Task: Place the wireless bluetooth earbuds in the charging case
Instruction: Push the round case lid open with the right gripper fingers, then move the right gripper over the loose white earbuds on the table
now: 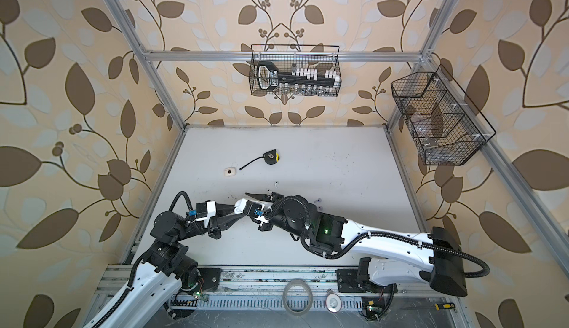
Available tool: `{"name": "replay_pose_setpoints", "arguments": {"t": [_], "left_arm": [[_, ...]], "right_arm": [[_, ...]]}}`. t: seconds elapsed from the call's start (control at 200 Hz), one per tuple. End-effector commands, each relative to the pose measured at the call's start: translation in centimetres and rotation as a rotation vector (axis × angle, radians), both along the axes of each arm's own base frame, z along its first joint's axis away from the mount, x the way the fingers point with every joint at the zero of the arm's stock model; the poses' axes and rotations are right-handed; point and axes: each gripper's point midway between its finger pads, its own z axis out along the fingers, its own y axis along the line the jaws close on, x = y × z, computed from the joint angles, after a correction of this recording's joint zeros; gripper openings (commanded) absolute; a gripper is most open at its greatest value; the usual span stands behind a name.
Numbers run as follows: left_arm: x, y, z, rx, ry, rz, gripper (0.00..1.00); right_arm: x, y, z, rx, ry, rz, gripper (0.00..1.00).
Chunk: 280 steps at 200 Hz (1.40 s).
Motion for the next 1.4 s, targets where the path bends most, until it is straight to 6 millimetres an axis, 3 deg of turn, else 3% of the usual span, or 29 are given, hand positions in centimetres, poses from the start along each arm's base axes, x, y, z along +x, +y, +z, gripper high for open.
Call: {"name": "replay_pose_setpoints", "arguments": {"t": [0.0,0.435,0.665,0.74,0.865,1.04,1.185,1.29,1.395], "left_arm": [[-2.4,-0.5,1.7,-0.002,-0.082,-0.110,0.00],[-2.4,0.1,2.0,-0.029,-0.102,-0.062,0.00],[0.1,-0.1,2.1,-0.037,0.017,0.007,0.00],[1.5,-0.4,1.9,-0.023,0.067,0.033,0.00],[2.6,-0.7,1.5,-0.007,0.120,0.043,0.00],[4.1,-0.4,1.5,-0.027,0.156,0.108,0.00],[5.3,-0.7,1.8,-0.031,0.163,0.126,0.00],[6.4,-0.9,2.2,-0.031,0.156,0.140,0.00],[7.7,-1.1,2.4,-0.026,0.152,0.163,0.00]], "right_arm": [[1.3,-0.1,3.1,0.098,-0.013,-0.071,0.38],[2.7,0.4,2.4,0.104,0.086,-0.119,0.40],[1.1,-0.1,5.7,0.186,0.106,-0.090,0.53],[2.4,-1.8,7.3,0.280,0.169,-0.187,0.55],[6.0,-7.6,9.1,0.487,0.334,-0.306,0.57],[7.5,-14.9,9.6,0.728,0.393,-0.409,0.67],[8.9,-17.5,7.5,0.709,0.448,-0.501,0.73],[10.6,-18.9,4.2,0.651,0.462,-0.610,0.69],[13.3,-19.1,0.4,0.554,0.517,-0.675,0.67]]}}
